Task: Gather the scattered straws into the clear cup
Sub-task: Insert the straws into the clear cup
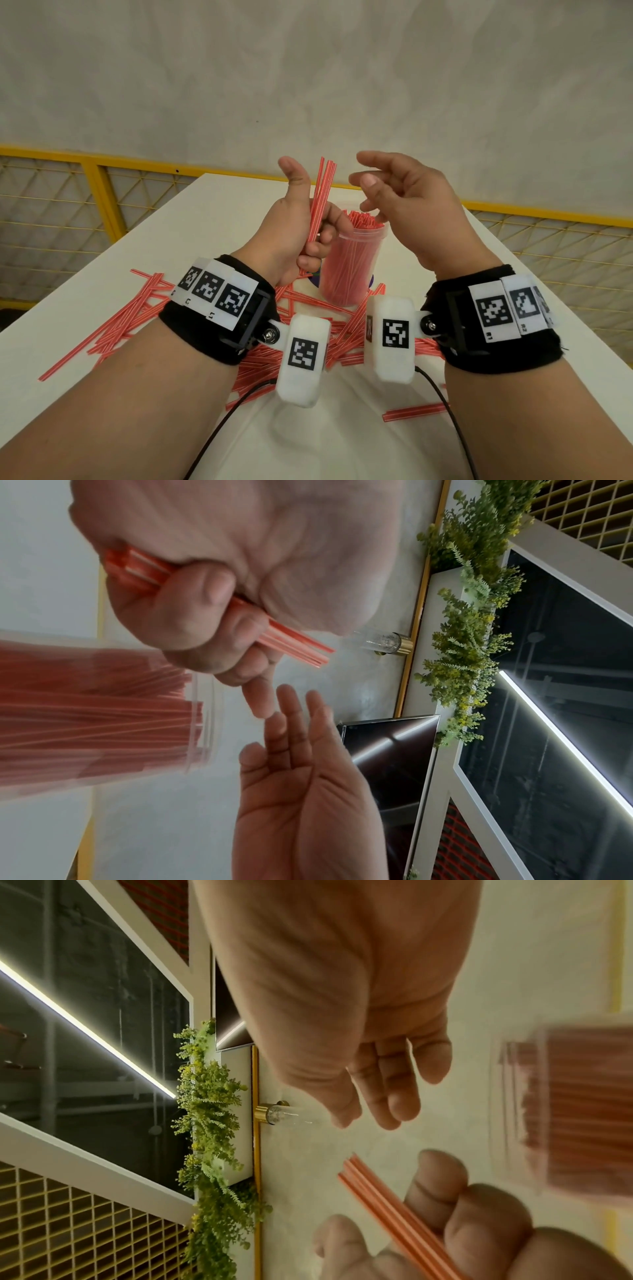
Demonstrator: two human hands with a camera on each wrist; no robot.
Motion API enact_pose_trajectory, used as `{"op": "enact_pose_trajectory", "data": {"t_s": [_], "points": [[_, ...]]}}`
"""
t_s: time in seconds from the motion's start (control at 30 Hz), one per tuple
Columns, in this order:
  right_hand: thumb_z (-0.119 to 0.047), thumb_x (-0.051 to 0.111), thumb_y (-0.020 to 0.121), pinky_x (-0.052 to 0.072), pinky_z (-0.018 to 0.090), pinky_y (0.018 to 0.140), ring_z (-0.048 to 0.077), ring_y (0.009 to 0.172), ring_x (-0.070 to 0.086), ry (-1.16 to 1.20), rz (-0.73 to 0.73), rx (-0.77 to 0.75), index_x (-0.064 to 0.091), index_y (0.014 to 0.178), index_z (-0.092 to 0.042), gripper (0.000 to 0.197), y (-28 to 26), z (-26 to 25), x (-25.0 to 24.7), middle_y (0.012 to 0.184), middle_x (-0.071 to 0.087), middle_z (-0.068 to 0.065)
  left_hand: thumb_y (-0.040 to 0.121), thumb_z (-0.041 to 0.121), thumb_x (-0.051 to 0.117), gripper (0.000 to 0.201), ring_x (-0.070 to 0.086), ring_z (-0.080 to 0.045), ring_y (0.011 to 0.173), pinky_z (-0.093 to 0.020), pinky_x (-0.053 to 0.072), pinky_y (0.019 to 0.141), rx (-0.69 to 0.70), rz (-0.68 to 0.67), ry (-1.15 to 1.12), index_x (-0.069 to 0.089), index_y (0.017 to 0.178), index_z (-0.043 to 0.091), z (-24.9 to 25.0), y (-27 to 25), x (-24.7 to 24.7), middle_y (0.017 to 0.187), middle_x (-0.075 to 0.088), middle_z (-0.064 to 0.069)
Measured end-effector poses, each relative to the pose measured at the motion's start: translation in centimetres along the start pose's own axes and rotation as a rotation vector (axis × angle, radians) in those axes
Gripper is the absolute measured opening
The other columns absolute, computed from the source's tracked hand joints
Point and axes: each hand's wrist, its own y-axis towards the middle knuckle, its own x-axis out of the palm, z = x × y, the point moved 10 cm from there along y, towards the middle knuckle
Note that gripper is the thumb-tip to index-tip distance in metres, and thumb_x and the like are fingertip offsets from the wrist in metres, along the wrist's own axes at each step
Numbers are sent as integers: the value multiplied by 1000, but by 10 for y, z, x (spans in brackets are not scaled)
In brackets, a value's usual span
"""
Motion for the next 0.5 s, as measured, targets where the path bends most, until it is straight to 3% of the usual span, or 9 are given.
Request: {"op": "enact_pose_trajectory", "data": {"t_s": [0.1,0.17,0.27,0.33,0.4,0.5], "points": [[-18,62,94,46,18,61,7,60,62,74,-70,-15,56,123,-27,32,-3,-7,12,95,73,-1,69,91,0,108,25,-10,39,-15,20,40,-29,-84,46,64,68,5,-3,-3,10,53,38,-4],[-18,64,92,46,21,57,7,54,58,102,-100,-24,58,121,-26,31,-5,-10,17,80,70,-1,66,93,-1,109,24,-10,39,-14,20,41,-55,-135,96,64,68,6,-6,-5,15,54,39,-4],[-14,66,91,48,26,51,11,50,57,112,-140,-27,65,110,-21,21,-8,-12,25,70,65,11,66,91,-7,105,25,-9,37,-11,22,41,-81,-207,145,63,64,13,-10,-10,26,55,43,-6],[-10,65,91,48,26,48,13,49,58,130,-159,-19,67,97,-18,11,-9,-12,28,65,65,11,66,90,-8,100,28,-10,35,-12,26,41,-89,-225,139,59,63,16,-10,-12,30,58,46,-8],[-7,63,91,48,26,47,13,47,57,160,-120,-7,66,89,-16,10,-7,-10,22,67,66,15,66,89,-5,100,40,-16,37,-18,34,39,-68,-179,143,61,63,15,-7,-10,25,59,51,-8],[-4,60,92,46,24,46,11,46,54,256,84,-27,64,87,-14,12,0,-7,-10,67,66,5,78,83,5,96,58,-20,49,-27,47,45,60,57,251,69,71,12,12,-4,-2,59,61,-3]]}}
